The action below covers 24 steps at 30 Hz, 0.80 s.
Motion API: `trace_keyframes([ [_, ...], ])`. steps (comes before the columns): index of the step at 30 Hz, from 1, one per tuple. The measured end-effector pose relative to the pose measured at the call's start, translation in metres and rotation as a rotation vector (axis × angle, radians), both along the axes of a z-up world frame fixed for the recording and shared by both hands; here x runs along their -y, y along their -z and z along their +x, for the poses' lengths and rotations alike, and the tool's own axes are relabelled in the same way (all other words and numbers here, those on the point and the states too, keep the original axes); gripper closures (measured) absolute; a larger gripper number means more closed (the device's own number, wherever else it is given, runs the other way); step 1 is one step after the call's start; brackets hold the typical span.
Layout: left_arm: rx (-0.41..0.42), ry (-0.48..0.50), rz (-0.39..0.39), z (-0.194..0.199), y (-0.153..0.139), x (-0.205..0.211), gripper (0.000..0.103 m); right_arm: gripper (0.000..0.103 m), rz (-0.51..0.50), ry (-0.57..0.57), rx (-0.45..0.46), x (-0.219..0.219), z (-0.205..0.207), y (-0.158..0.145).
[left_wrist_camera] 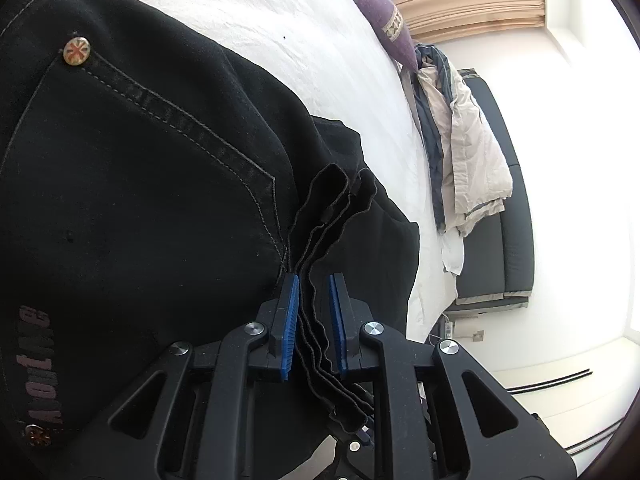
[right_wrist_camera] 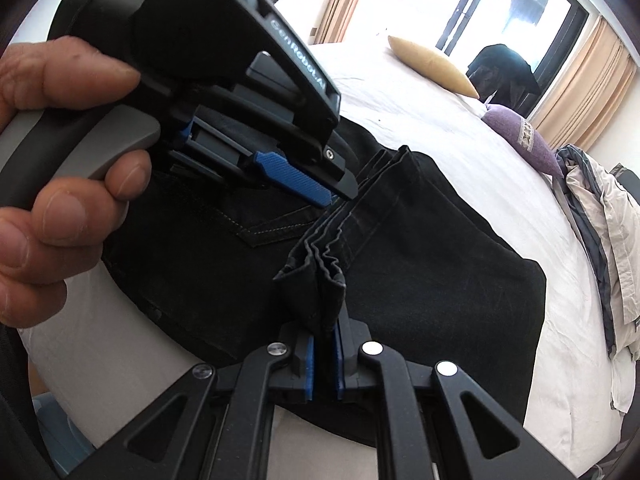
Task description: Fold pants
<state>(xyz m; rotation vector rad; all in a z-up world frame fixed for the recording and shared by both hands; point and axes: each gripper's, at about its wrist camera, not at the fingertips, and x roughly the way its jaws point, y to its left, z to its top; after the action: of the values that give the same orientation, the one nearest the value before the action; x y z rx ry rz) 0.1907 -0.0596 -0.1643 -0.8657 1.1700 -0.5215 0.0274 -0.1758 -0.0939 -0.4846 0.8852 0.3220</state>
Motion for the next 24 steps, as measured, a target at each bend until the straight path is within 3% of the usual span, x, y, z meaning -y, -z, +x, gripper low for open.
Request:
trace_keyframes([
  [8,0.077,0.0,0.074,0.002,-0.029,-0.006,0.088,0.09,-0.02,-0.008,-0.014,-0.006,-0.004,0.011],
  [16,0.138,0.144,0.098,0.024,-0.041,0.044,0.088,0.089,-0.024,-0.019,-0.002,-0.008,-0.01,0.013],
  [24,0.079,0.197,0.197,0.047,-0.007,0.08,0.088,0.089,-0.017,-0.04,0.007,-0.009,-0.018,0.012],
])
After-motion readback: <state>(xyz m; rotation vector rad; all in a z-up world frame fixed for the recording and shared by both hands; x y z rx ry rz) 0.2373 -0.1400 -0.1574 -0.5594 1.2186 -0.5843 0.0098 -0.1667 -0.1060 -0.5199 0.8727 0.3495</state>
